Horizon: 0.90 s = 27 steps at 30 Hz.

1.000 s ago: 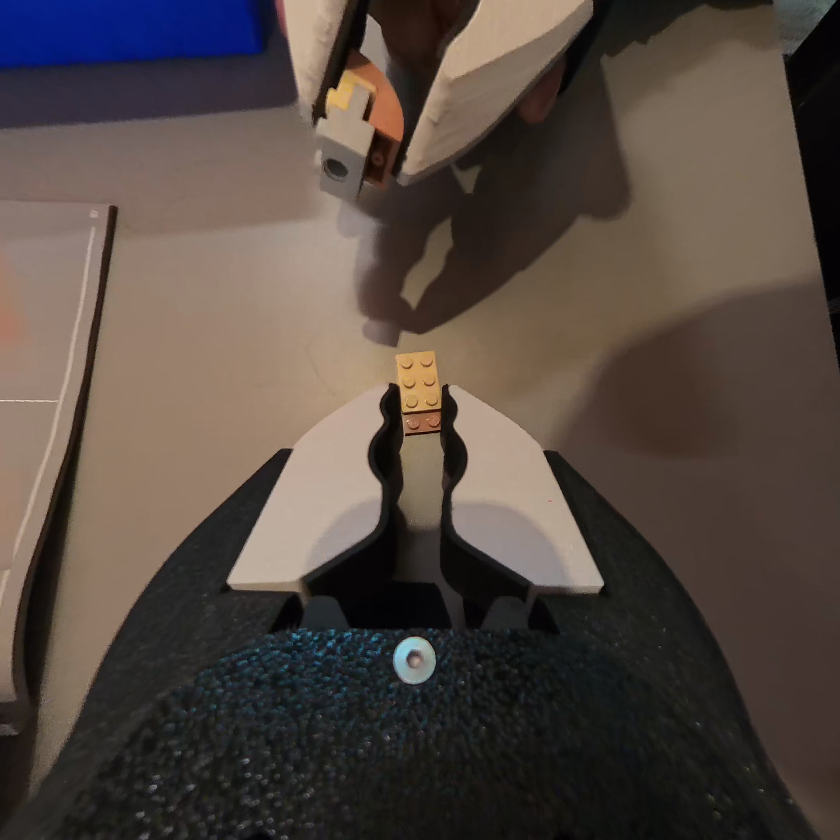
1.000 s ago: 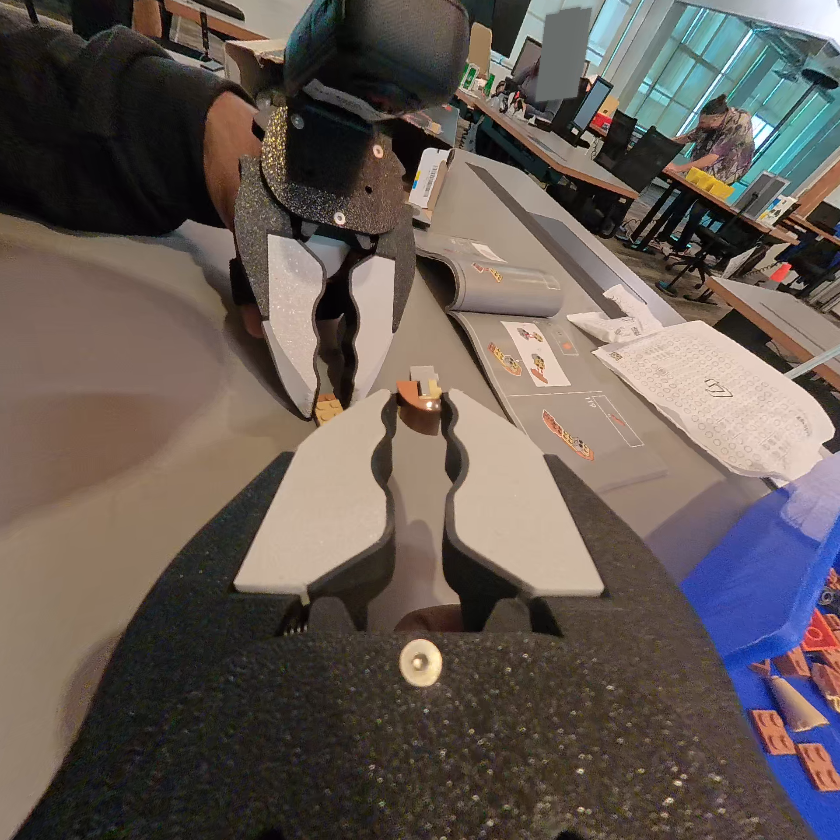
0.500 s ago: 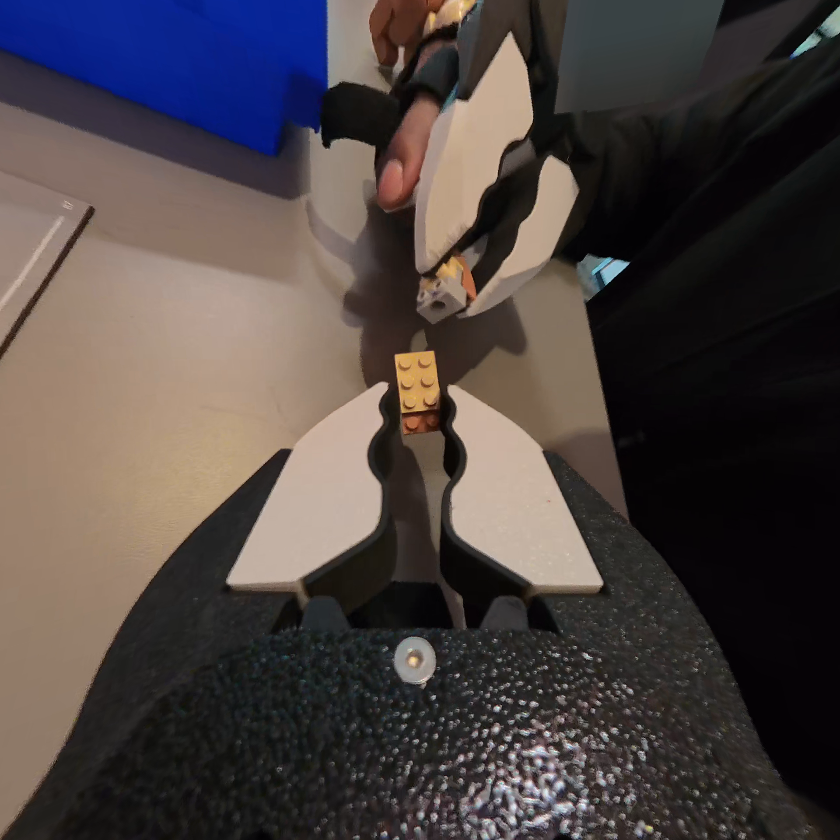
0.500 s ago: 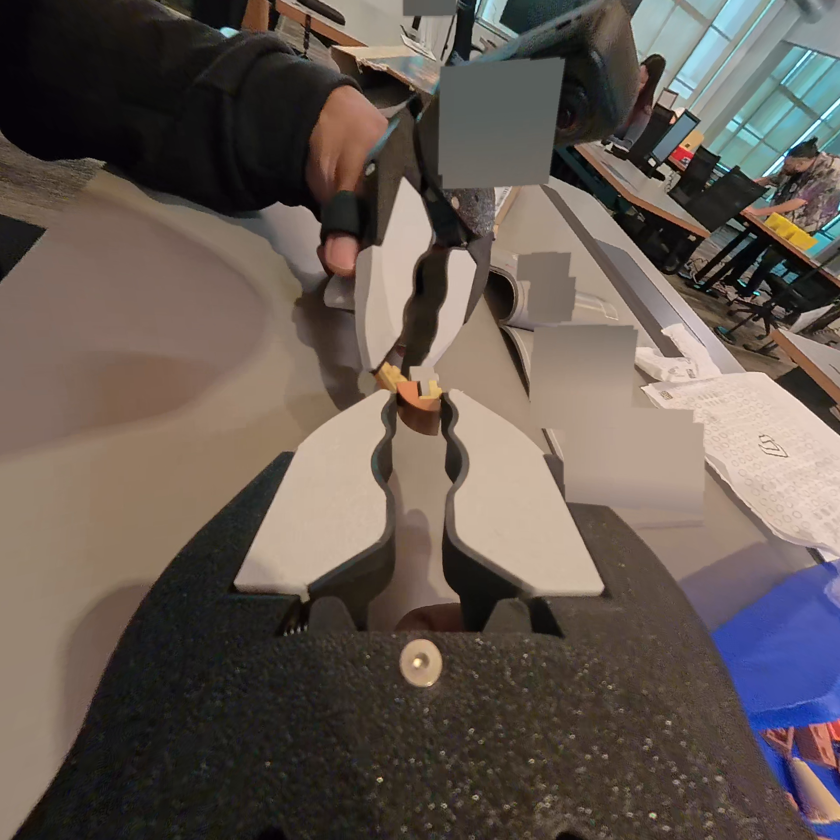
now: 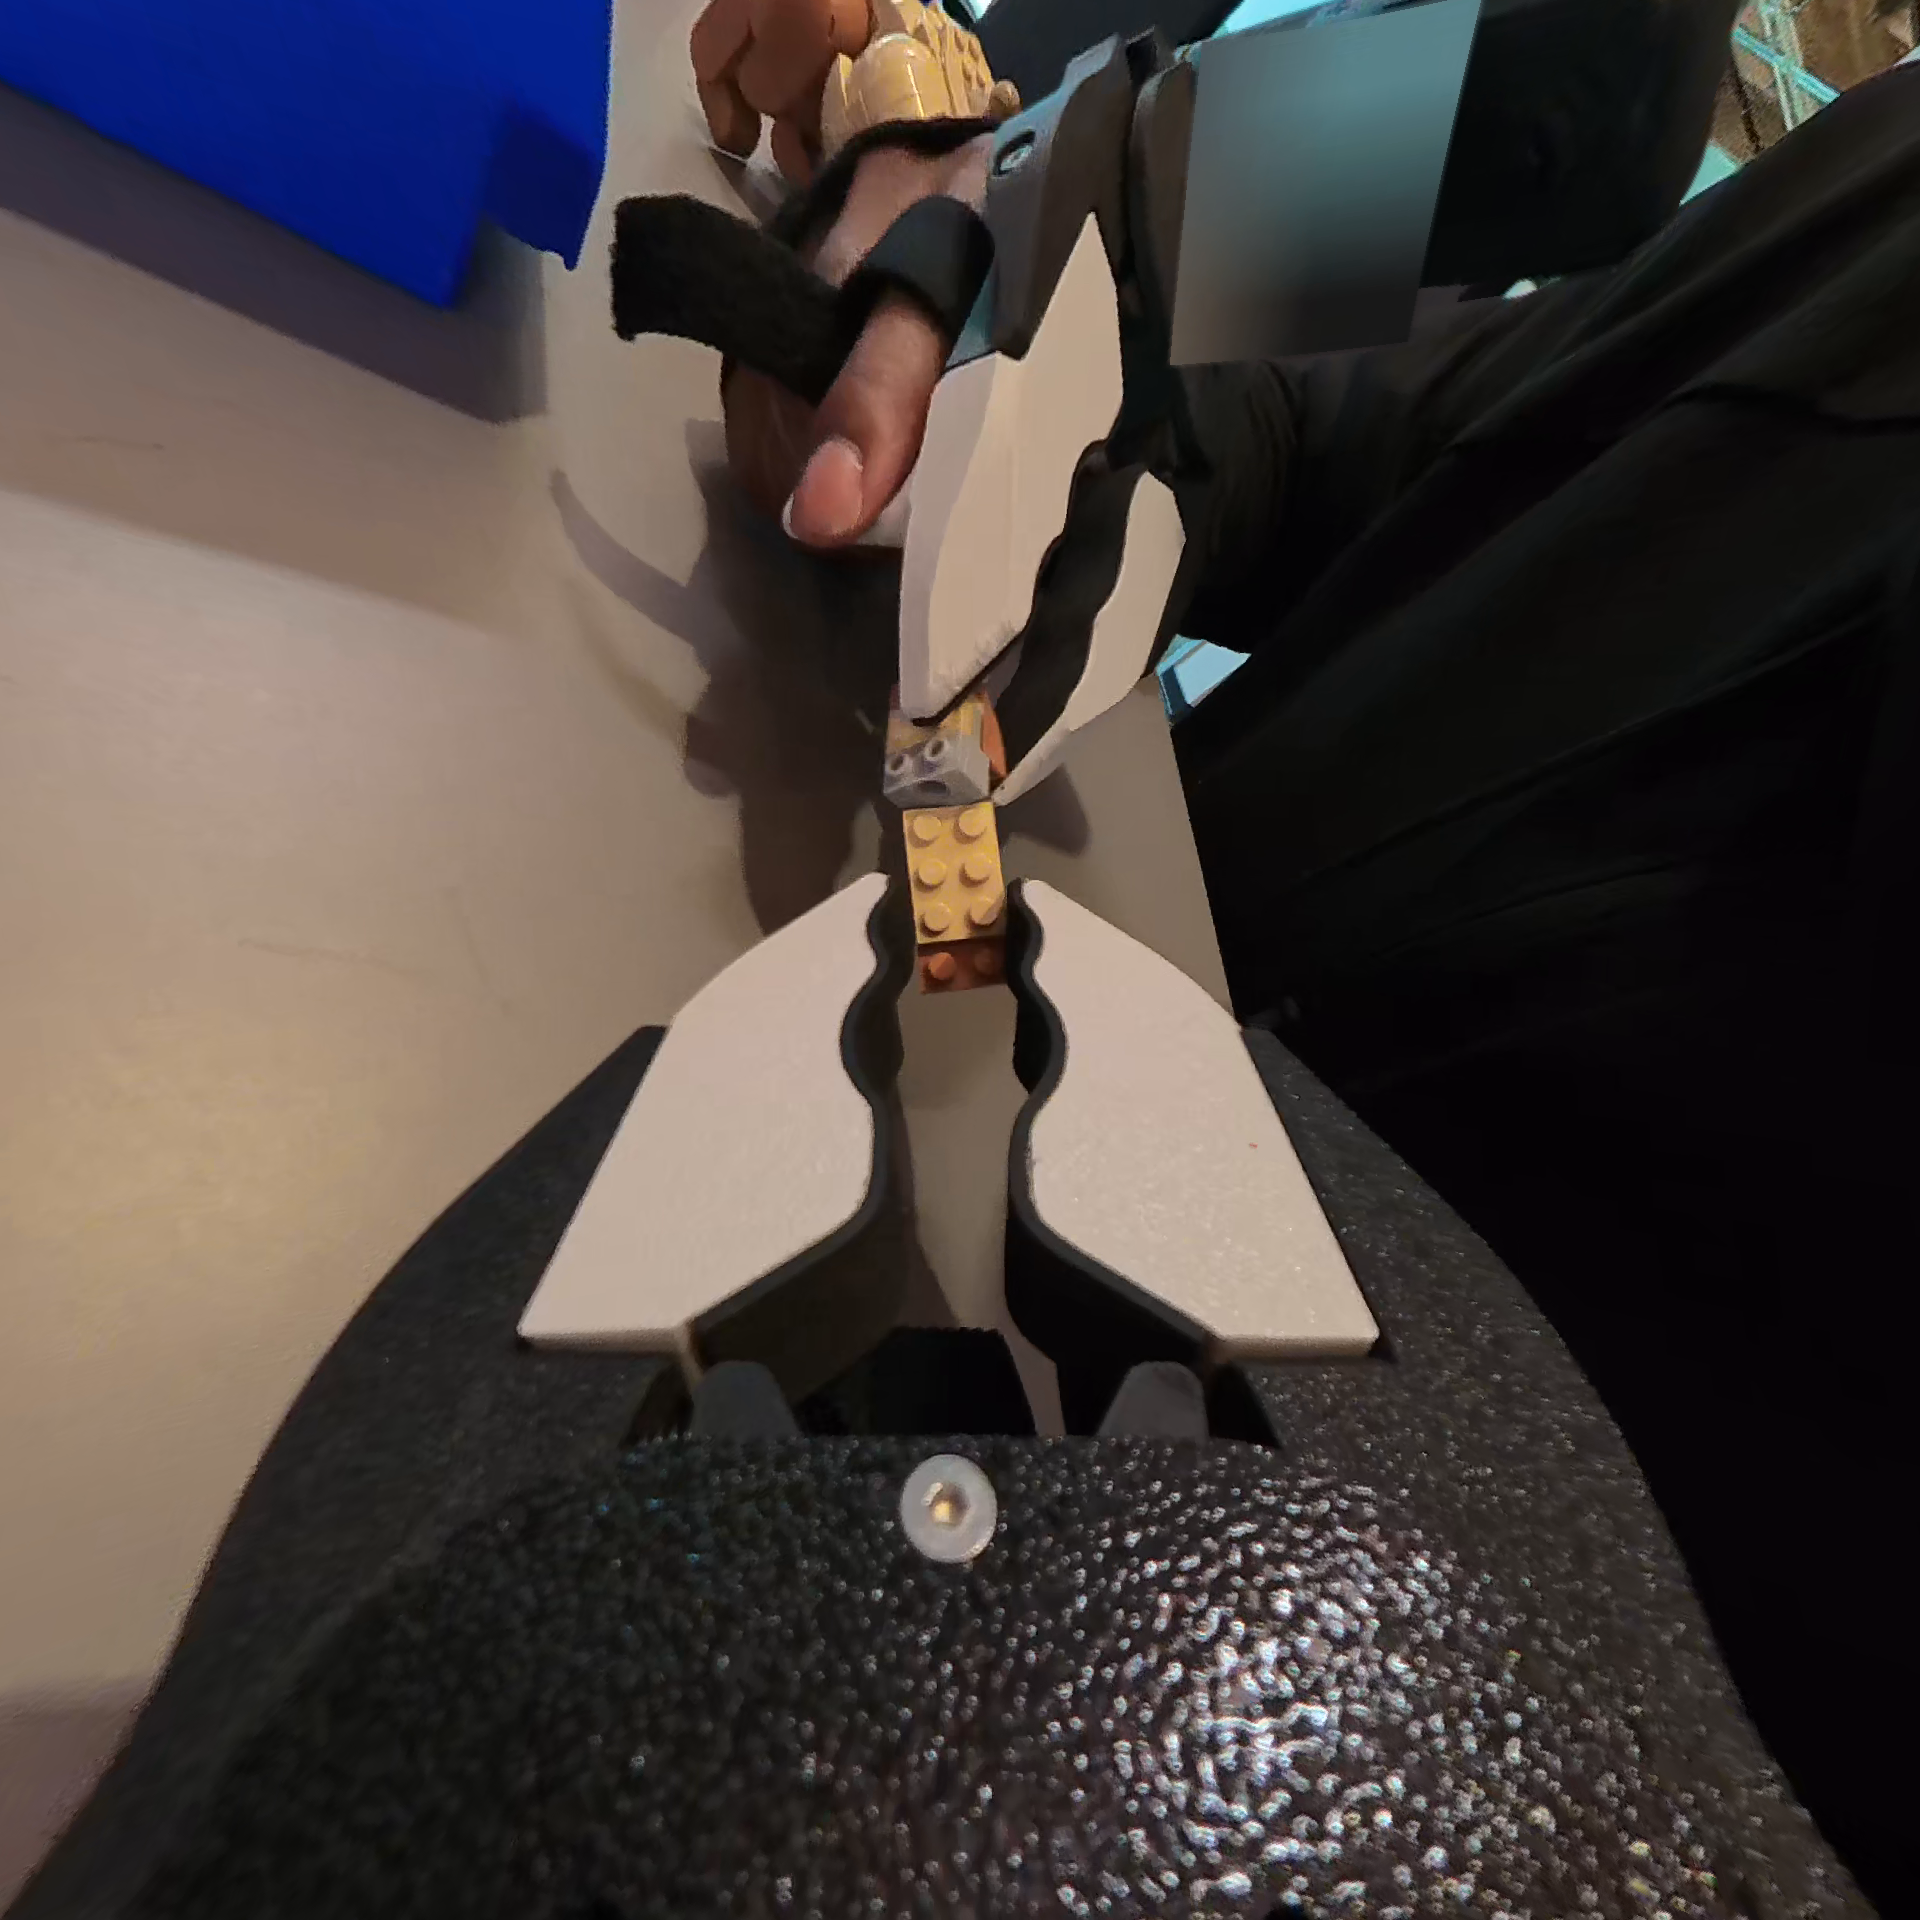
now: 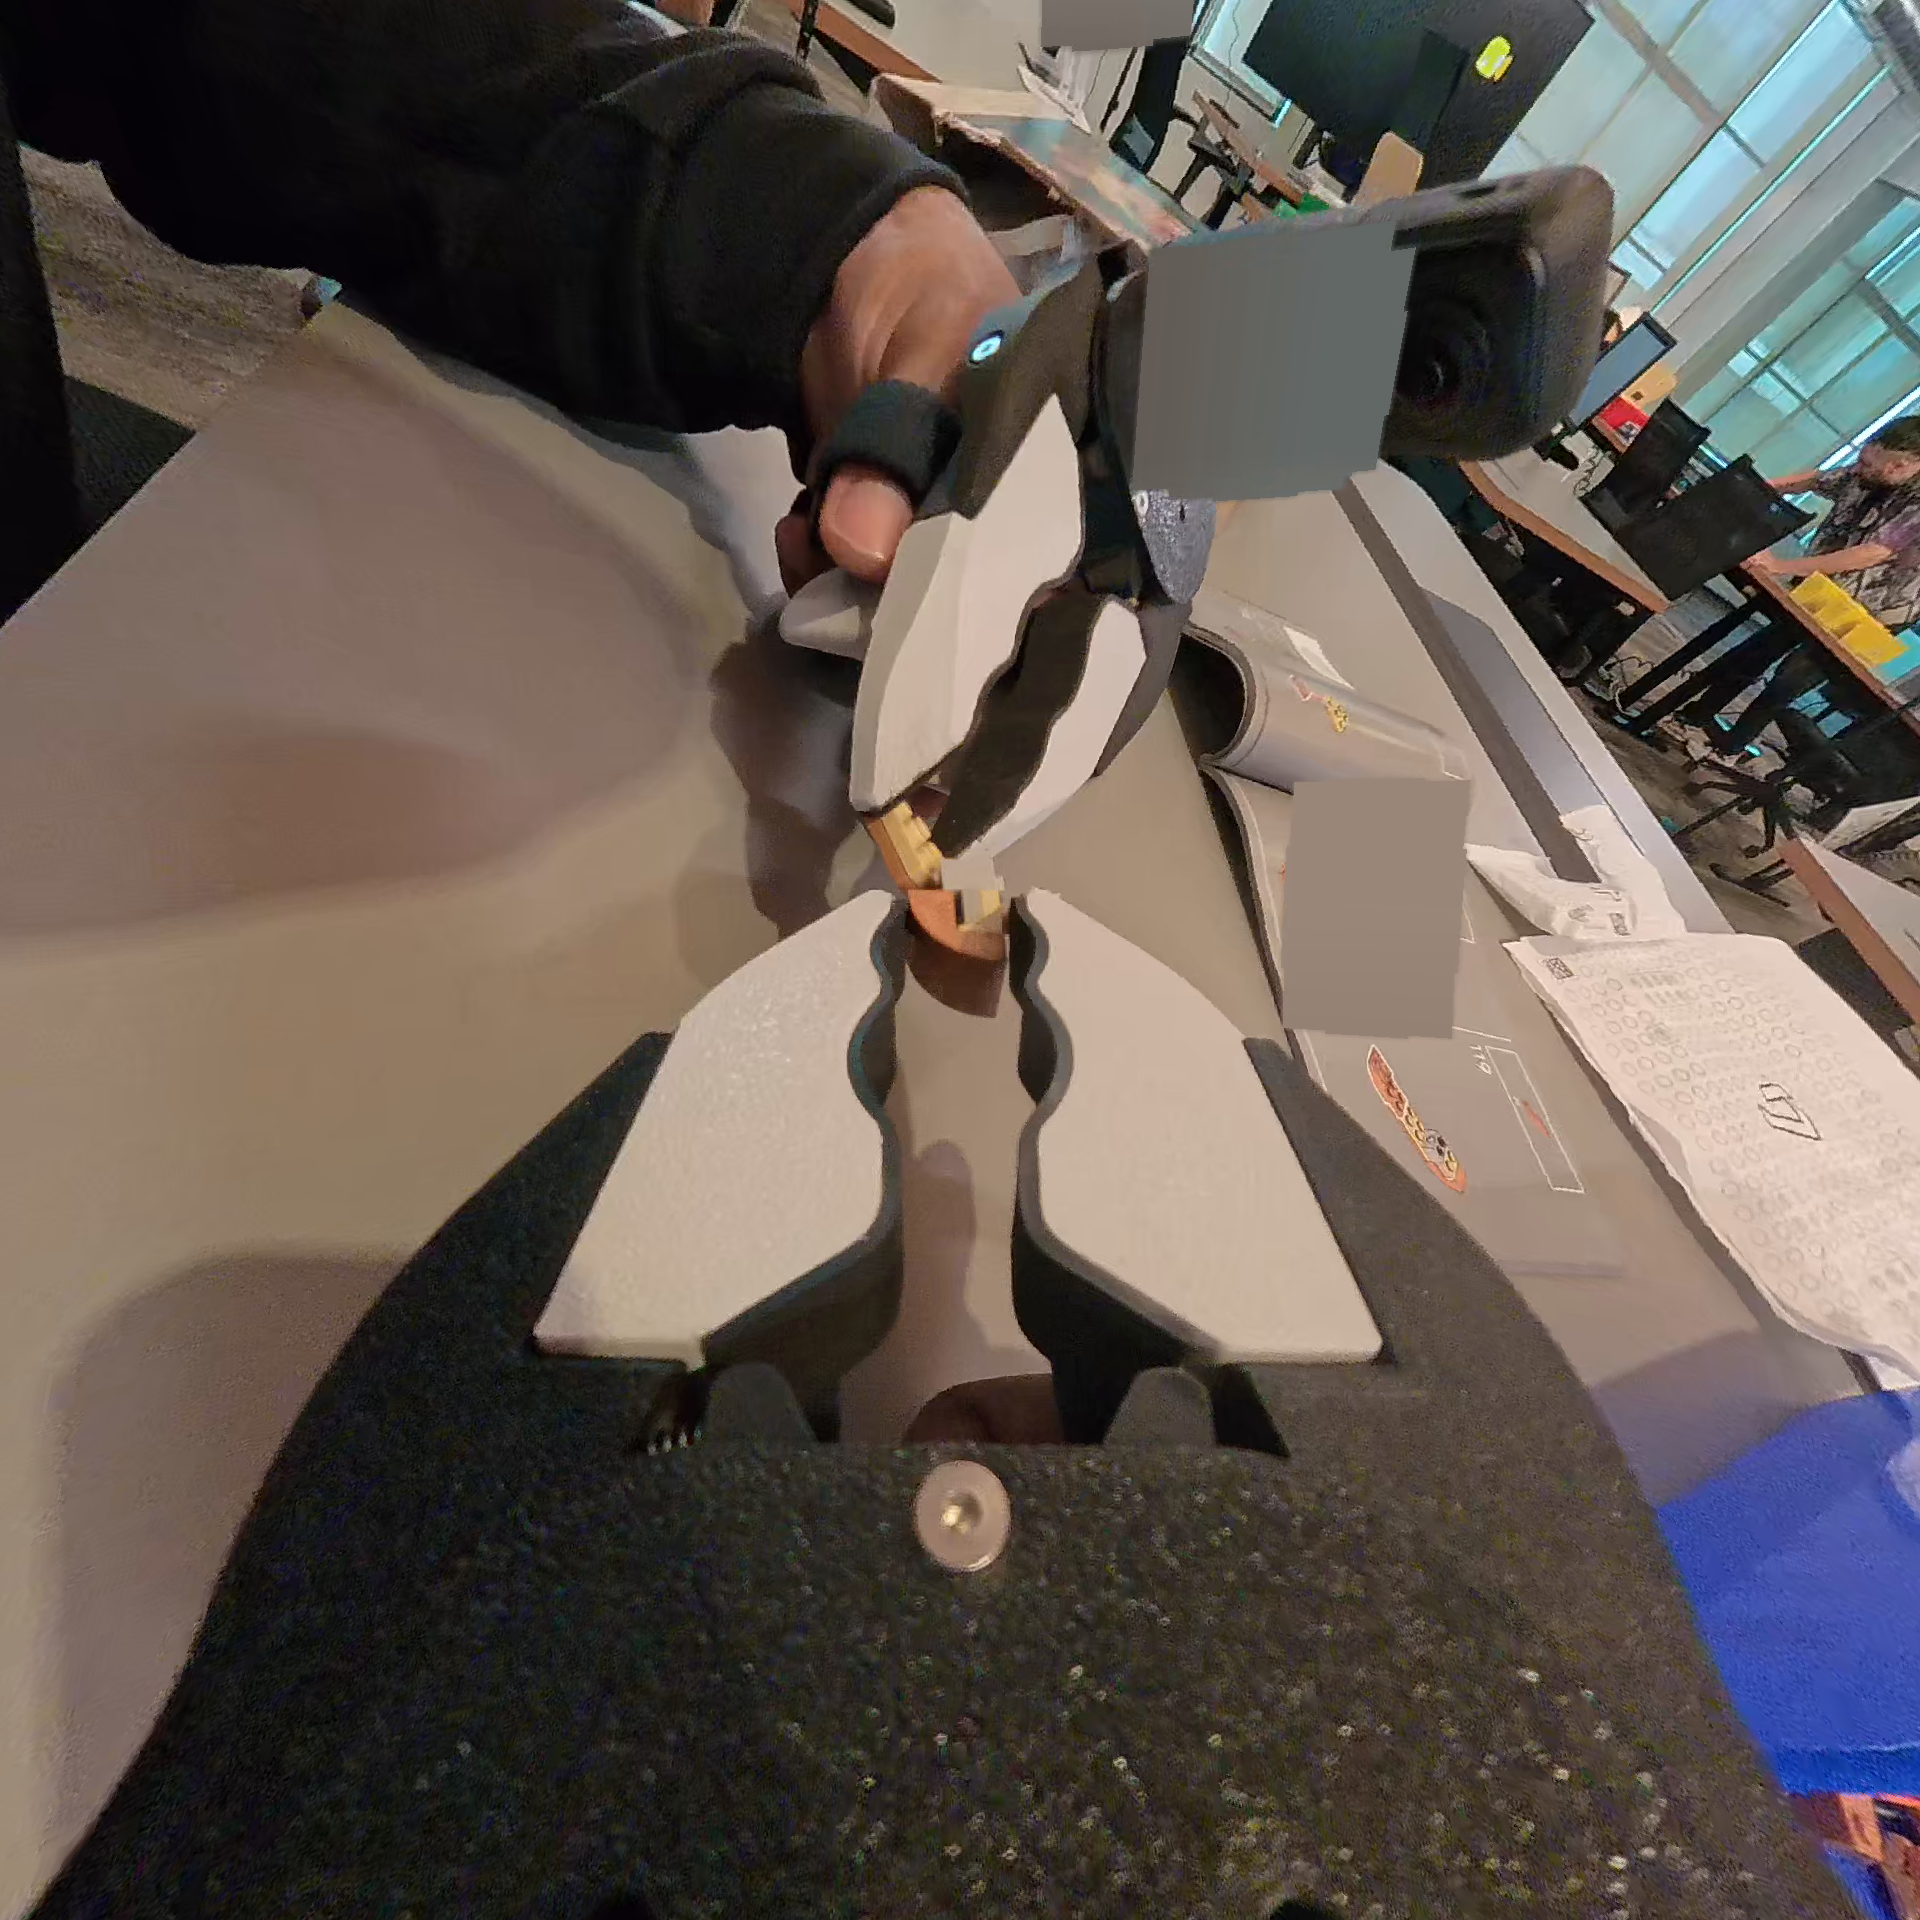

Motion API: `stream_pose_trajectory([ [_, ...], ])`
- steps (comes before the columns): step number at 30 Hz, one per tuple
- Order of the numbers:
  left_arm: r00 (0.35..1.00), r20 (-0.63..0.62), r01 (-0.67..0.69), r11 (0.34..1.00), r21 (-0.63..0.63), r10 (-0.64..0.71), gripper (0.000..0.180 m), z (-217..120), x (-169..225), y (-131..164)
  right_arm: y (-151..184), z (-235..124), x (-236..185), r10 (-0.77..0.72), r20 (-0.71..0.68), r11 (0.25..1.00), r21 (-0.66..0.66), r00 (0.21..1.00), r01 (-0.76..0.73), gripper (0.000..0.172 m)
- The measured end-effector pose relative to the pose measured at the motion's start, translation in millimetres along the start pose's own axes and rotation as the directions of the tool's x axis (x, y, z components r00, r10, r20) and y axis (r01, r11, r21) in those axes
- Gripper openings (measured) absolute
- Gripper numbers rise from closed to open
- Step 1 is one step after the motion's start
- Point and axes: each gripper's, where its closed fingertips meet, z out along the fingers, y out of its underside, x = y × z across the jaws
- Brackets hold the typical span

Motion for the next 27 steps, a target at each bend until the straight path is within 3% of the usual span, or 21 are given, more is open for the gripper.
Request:
stream_pose_trajectory([
  [9,1.000,-0.007,0.031,0.999,-0.024,-0.031,0.016,4,0,4,2,3,-5,-0.039,0.008,0.999,-0.019,0.999,0.039,0.015],
  [16,0.999,0.029,0.019,0.998,-0.054,-0.018,0.017,4,-3,8,0,0,-4,-0.024,0.022,0.999,-0.026,0.999,0.024,0.025],
  [22,0.999,-0.002,0.032,0.998,-0.047,-0.032,0.017,6,1,8,1,7,-16,-0.134,0.038,0.990,-0.043,0.990,0.135,0.025],
  [27,0.999,-0.018,0.036,0.999,-0.040,-0.037,0.017,8,4,7,2,11,-15,-0.138,0.009,0.989,-0.057,0.990,0.138,0.011],
])
